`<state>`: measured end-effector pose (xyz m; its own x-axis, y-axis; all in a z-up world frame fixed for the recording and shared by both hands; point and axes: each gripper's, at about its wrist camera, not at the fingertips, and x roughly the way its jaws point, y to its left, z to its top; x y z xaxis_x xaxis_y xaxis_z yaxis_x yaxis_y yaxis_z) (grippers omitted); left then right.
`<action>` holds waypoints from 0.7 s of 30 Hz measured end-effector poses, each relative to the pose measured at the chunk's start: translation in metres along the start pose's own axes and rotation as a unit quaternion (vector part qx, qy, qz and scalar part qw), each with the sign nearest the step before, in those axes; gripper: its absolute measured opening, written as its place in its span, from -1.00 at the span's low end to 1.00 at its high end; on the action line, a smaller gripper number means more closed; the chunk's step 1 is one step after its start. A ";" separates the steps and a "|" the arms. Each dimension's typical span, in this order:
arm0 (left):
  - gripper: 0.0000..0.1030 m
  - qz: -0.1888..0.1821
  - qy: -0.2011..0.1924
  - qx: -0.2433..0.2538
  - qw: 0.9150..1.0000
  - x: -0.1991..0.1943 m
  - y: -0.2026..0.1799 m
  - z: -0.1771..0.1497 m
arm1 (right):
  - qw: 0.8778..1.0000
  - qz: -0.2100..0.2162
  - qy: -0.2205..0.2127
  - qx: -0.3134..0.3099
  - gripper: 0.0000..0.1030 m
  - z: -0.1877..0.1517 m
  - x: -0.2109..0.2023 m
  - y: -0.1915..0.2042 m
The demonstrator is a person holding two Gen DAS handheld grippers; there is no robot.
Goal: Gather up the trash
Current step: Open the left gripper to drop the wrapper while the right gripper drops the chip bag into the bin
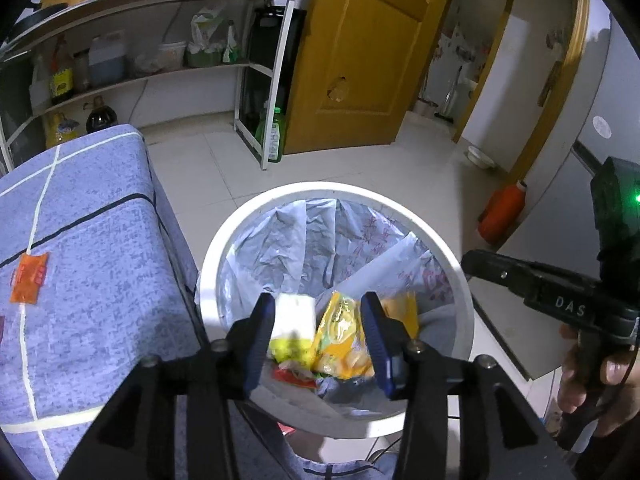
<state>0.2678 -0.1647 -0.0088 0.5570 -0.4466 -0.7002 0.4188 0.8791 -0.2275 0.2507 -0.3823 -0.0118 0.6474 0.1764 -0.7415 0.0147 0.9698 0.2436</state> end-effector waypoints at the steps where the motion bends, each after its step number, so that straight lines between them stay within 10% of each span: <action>1: -0.10 0.001 -0.003 0.000 1.000 -0.002 0.000 0.000 | 1.000 0.000 -0.001 0.001 -0.62 0.000 -0.001 0.000; 21: -0.10 0.047 -0.082 -0.046 0.994 -0.105 0.058 -0.025 | 0.987 0.099 -0.051 -0.113 -0.61 0.002 -0.033 0.112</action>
<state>0.2162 -0.0625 0.0342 0.7031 -0.3769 -0.6031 0.2969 0.9261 -0.2326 0.2324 -0.2796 0.0410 0.6939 0.3598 -0.6237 -0.2828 0.9328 0.2234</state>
